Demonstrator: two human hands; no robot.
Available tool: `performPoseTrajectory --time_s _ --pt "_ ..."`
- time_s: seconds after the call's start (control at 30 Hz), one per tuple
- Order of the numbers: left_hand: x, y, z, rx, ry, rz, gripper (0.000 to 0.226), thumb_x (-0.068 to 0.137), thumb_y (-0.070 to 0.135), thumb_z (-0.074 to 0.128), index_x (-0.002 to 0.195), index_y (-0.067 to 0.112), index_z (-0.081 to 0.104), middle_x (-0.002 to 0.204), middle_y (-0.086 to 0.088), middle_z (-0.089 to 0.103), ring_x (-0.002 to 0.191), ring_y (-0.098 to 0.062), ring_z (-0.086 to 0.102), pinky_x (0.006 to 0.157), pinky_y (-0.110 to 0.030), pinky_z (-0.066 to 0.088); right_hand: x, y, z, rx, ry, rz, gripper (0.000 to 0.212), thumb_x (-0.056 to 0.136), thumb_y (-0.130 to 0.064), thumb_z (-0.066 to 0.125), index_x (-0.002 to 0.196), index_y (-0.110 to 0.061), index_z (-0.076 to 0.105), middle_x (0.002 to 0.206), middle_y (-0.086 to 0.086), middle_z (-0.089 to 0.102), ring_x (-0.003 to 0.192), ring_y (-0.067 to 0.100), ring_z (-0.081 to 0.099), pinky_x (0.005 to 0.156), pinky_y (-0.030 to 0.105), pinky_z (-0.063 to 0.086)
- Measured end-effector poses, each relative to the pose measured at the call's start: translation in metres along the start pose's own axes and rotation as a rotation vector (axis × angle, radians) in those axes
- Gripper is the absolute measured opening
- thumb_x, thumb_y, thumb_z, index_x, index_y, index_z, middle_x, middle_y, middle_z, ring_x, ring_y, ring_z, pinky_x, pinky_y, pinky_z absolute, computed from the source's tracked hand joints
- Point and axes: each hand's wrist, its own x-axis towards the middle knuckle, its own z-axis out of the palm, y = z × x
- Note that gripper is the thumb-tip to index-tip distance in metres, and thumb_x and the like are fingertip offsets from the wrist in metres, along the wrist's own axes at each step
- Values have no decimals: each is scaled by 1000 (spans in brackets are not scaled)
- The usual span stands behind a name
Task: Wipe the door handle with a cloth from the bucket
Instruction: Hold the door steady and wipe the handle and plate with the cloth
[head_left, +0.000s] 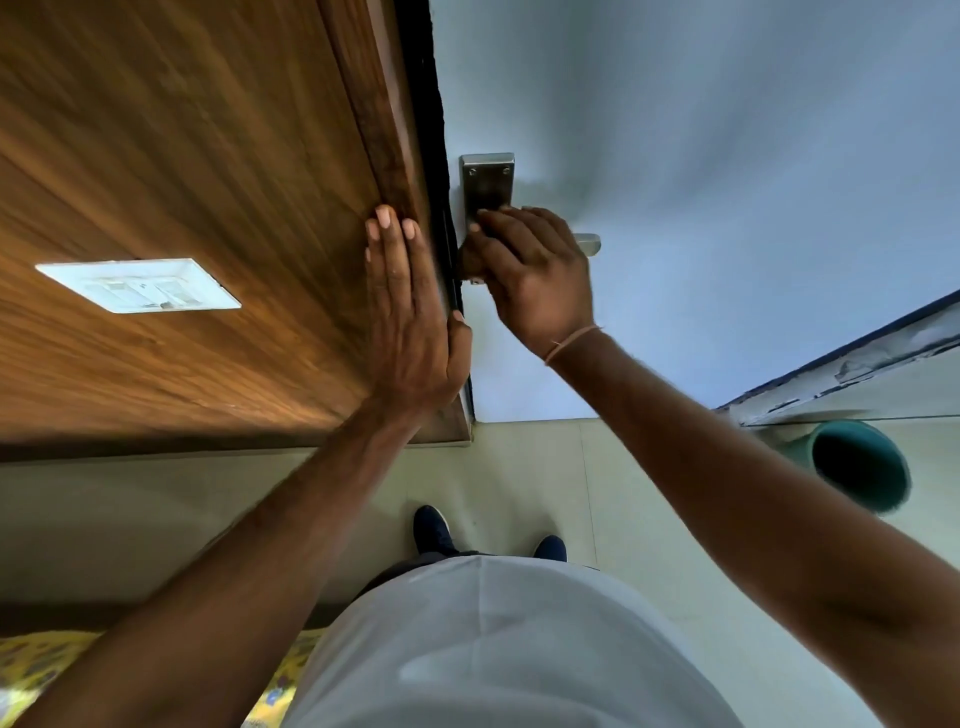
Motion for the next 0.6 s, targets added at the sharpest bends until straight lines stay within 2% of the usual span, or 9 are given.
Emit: performPoseTrajectory --time_s 0.13,0.33,0.5,0.6 --pt "-1 -4 2 0 20 14 87 89 10 57 163 -15 18 172 -39 17 164 -52 15 136 -60 17 1 10 -4 -51 -19 -68 22 102 -11 64 121 -11 76 124 11 75 112 33 72 103 45 53" --pt "0 -3 1 -20 16 7 85 90 11 55 163 -15 18 172 -39 17 164 -53 15 136 -60 17 2 26 -15 -30 -88 -88 32 96 -14 68 127 -8 74 127 11 75 111 33 72 98 43 55" --pt "-2 -4 -3 -2 -18 20 87 92 12 57 164 -13 17 173 -38 14 165 -50 12 137 -58 16 -18 40 -28 19 3 -13 20 100 -18 72 114 -5 78 129 11 76 120 32 72 102 45 55" --pt "-1 -3 -4 14 -11 8 91 88 13 59 164 -13 17 173 -37 15 165 -50 12 137 -58 15 -16 33 -24 0 32 35 16 100 -14 69 109 -3 78 123 12 77 116 32 73 103 46 55"
